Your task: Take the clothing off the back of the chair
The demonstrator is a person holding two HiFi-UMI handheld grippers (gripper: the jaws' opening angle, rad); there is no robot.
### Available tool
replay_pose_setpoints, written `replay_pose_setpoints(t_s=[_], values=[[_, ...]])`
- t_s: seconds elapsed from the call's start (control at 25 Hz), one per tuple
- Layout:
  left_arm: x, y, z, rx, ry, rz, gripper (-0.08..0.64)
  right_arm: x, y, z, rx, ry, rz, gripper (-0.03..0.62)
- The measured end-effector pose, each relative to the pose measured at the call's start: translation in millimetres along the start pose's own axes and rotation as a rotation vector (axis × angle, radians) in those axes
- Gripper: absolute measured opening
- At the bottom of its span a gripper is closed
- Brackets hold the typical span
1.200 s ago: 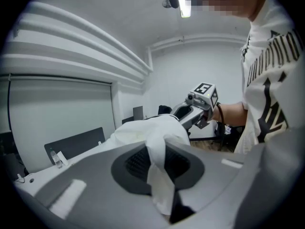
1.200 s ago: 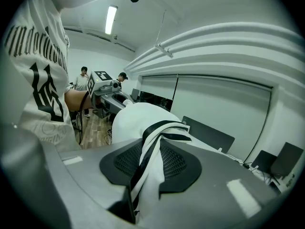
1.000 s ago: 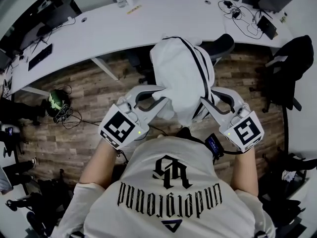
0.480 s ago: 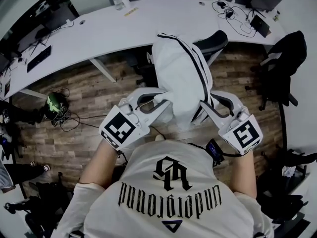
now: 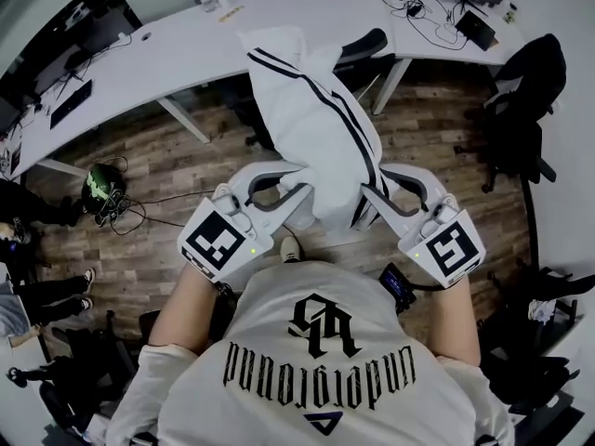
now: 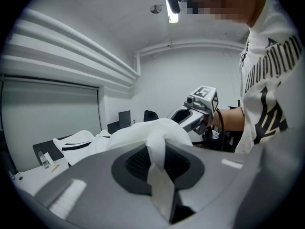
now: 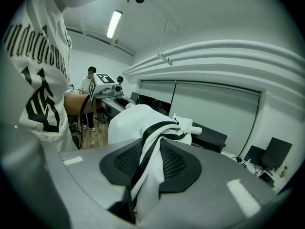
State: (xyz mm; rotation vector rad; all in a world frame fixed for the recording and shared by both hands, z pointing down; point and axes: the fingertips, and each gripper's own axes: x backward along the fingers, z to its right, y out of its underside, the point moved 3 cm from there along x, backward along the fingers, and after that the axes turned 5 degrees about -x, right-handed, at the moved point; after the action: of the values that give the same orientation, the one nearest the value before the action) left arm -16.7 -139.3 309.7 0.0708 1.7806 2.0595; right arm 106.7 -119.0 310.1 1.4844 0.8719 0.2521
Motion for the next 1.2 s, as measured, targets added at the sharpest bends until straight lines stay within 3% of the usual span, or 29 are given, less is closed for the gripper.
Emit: replay_pose_setpoints(t_s=[0.4,0.72,1.2], values=[[-23.6,-18.9,108.6,-0.027,-0.088,-0.032,0.092,89.3,34.8,-33.8,0.021,-0.062,0.045,0.106],[-37.0,-20.1,192.4,0.031,-0.111,-0.068,0.091,152.3,69.4,-61.6,-0.019,-0.137,0.073,0.106],[-4.2,-20.1,243.9,0.016,-0.075,-0.067,0.091,183.7,77.0,-119.2,-0.074,-0.101,0.082,0.107]])
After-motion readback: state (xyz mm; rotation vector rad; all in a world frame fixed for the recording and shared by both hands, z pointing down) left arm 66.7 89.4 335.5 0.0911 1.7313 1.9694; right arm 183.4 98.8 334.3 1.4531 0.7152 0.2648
